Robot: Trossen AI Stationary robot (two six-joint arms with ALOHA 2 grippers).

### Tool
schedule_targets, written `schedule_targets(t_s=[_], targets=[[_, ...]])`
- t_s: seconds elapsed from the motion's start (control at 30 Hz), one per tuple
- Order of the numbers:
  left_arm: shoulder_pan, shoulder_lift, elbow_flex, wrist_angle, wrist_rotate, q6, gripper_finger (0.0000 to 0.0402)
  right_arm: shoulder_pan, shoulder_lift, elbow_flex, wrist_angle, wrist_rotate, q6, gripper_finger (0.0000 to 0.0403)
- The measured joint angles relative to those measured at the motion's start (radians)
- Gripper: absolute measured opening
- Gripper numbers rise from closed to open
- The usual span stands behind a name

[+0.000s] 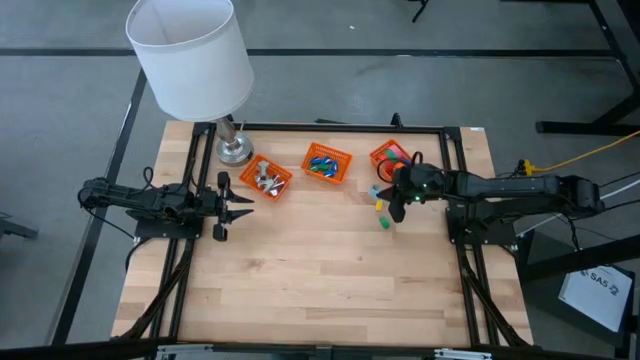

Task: Pick and place Stapler, Stapler remover, tape
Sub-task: Put the light blue staple remover into the left orange bin

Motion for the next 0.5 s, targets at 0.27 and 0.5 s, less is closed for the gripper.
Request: schedule_targets(t_s=[0.27,0.5], targets=[[0.000,0.000,0.000,0.000,0.000,0.000,0.0110,0.000,0.129,0.188,0.000,-0.024,-0.185,0.0001],[0.000,0.000,0.000,0.000,0.000,0.000,0.0107,0.000,0.260,0.324,0.136,-0.179,-0.333,0.0001]])
